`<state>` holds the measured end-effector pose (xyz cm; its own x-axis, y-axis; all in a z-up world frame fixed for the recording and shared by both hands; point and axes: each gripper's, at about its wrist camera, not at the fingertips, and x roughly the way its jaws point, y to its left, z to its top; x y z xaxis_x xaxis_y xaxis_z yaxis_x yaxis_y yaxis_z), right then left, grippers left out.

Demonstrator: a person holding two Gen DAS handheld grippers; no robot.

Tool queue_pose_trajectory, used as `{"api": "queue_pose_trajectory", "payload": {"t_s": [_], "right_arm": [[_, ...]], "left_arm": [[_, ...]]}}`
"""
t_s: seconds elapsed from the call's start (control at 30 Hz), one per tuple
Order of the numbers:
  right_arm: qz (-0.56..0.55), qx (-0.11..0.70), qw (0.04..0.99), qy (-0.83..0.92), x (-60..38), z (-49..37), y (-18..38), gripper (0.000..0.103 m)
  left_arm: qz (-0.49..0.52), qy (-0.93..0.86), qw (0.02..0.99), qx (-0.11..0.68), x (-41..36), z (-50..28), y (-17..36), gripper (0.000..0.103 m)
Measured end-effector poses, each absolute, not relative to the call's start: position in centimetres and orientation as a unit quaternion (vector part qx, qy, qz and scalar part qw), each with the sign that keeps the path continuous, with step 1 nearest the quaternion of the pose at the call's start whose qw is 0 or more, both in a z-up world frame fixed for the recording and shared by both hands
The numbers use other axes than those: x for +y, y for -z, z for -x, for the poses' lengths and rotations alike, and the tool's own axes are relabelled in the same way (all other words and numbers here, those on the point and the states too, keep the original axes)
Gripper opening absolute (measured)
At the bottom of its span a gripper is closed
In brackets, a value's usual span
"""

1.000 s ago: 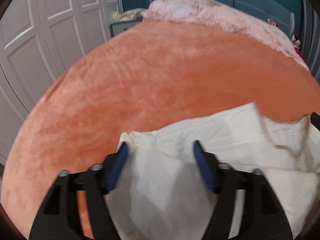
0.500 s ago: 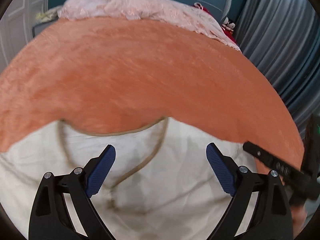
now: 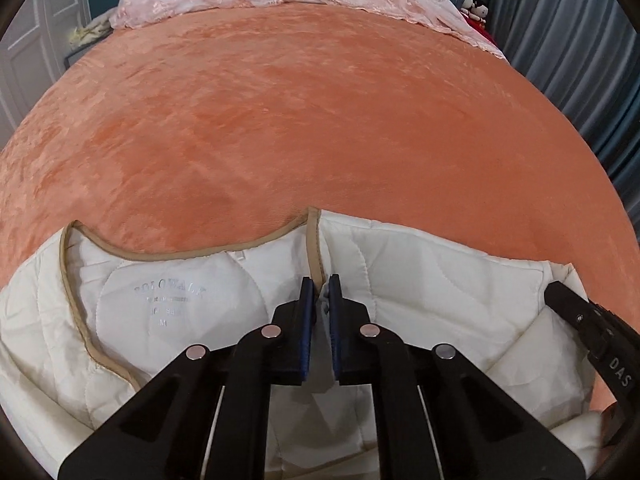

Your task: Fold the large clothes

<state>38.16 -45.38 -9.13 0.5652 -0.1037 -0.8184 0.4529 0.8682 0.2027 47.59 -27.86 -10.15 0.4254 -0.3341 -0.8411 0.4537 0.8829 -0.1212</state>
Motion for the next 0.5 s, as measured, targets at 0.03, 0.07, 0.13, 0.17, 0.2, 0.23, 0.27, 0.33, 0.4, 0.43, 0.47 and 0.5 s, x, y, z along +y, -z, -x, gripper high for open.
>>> {"api": "queue_pose_trajectory", "payload": {"t_s": [0.03, 0.07, 0.13, 0.17, 0.2, 0.23, 0.27, 0.33, 0.4, 0.43, 0.47, 0.5], "right_arm": [[-0.198, 0.441, 0.86, 0.166, -45.4, -38.2, 9.6, 0.007], [-0.192, 0.443, 0.859, 0.17, -45.3, -38.3, 10.2, 0.007], [-0.173, 0.444, 0.861, 0.178, -44.9, -38.4, 10.4, 0.007], [-0.16, 0.447, 0.861, 0.183, -44.7, -38.6, 10.5, 0.008], [-0.137, 0.455, 0.86, 0.187, -44.2, -39.0, 10.6, 0.009], [-0.127, 0.459, 0.859, 0.189, -44.0, -39.1, 10.6, 0.01], [-0.123, 0.46, 0.859, 0.19, -44.0, -39.2, 10.3, 0.011], [-0.136, 0.452, 0.861, 0.188, -44.6, -38.5, 9.2, 0.012], [-0.149, 0.419, 0.873, 0.2, -45.0, -37.1, 6.5, 0.018], [-0.15, 0.402, 0.879, 0.207, -44.8, -36.4, 5.1, 0.019], [-0.15, 0.383, 0.887, 0.21, -44.3, -35.8, 3.5, 0.022], [-0.154, 0.366, 0.898, 0.191, -43.2, -35.5, 1.5, 0.022]], "left_arm": [[-0.064, 0.232, 0.845, 0.477, -27.8, -47.4, 10.3, 0.007], [-0.066, 0.229, 0.848, 0.473, -27.8, -47.3, 10.5, 0.007], [-0.065, 0.225, 0.852, 0.468, -27.8, -47.4, 10.8, 0.007], [-0.065, 0.223, 0.853, 0.467, -27.8, -47.6, 11.0, 0.007], [-0.065, 0.221, 0.854, 0.467, -27.8, -47.7, 11.0, 0.007], [-0.067, 0.22, 0.855, 0.465, -27.8, -47.7, 10.9, 0.008], [-0.067, 0.219, 0.857, 0.461, -27.8, -47.7, 10.5, 0.01], [-0.067, 0.213, 0.867, 0.445, -26.9, -47.0, 9.2, 0.019], [-0.061, 0.21, 0.88, 0.422, -24.5, -46.3, 7.2, 0.032], [-0.059, 0.217, 0.882, 0.413, -23.1, -46.0, 6.3, 0.033], [-0.065, 0.215, 0.884, 0.41, -21.3, -46.0, 5.4, 0.033], [-0.07, 0.211, 0.884, 0.411, -19.8, -46.2, 5.0, 0.033]]}}
